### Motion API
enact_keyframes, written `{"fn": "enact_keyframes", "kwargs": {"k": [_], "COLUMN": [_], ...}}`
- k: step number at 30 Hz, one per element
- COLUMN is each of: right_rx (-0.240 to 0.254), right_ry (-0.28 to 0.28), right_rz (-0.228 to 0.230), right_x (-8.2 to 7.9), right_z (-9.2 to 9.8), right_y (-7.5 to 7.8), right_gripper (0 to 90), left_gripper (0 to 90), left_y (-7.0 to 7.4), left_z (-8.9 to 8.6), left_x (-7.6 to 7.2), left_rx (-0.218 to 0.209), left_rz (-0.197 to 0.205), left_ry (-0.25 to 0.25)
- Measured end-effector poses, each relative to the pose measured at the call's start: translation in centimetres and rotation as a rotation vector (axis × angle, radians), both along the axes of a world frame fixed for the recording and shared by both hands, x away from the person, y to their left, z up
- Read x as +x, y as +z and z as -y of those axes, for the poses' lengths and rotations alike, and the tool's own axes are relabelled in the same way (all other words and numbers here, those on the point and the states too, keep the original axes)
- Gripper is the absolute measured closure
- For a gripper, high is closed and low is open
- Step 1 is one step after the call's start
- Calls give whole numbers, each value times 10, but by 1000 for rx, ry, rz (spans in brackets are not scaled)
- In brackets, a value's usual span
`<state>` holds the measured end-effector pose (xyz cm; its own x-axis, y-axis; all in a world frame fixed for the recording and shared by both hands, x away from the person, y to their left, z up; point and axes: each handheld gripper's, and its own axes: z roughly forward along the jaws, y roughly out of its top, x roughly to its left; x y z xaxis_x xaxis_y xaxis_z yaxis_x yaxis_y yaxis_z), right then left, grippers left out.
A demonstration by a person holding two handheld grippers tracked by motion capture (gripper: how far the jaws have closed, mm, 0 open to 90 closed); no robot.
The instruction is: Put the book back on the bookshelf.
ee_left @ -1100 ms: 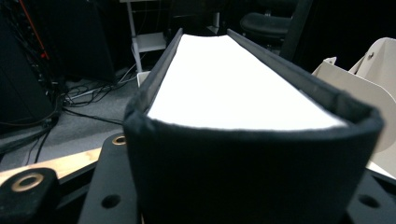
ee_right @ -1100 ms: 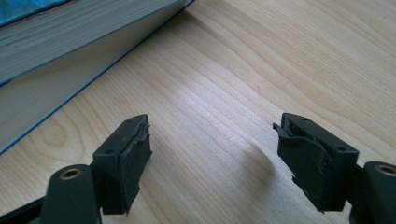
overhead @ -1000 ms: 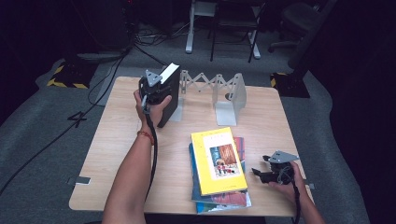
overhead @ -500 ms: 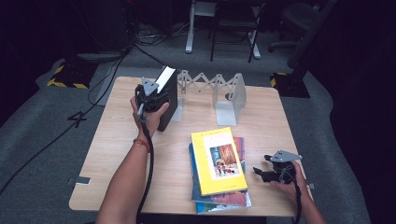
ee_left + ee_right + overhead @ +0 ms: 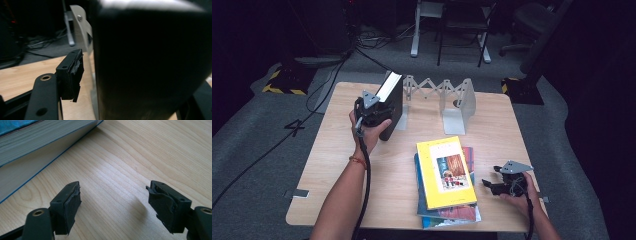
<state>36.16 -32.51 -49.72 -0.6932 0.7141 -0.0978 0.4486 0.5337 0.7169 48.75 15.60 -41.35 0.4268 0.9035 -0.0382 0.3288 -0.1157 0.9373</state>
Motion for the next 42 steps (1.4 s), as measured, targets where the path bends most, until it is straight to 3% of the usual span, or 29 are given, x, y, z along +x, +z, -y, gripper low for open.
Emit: {"fn": "enact_keyframes", "kwargs": {"k": [3,8,13,15,17,21,25,31,42], "right_rx": [-1,-2,0,1,0,2,7,8,7], "right_ry": [5,5,4,3,3,2,2,0,7], "right_rz": [-2,-3,-6,-5,-4,-3,-5,-5,-4], "right_x": [0,-2,-2,-2,-2,-2,-2,-2,-2], "right_z": [-1,-3,-2,-2,-2,-2,-2,-2,-3], "right_y": [-1,-1,-1,-1,-1,-1,-1,-1,-1], "right_gripper": [265,266,265,265,266,266,266,266,273], "left_gripper": [336,341,410,456,468,488,504,519,521], "left_y": [-7,-17,-27,-32,-38,-48,-49,-47,-47], "left_z": [1,1,2,3,8,13,18,25,42], "left_x": [-4,-9,-13,-13,-12,-12,-12,-8,5], "left_rx": [14,-3,-27,-40,-25,-21,20,37,22], "left_rz": [-23,-29,1,-9,-28,-18,-9,-17,-16], "left_ry": [-2,10,42,36,66,92,111,151,277]}}
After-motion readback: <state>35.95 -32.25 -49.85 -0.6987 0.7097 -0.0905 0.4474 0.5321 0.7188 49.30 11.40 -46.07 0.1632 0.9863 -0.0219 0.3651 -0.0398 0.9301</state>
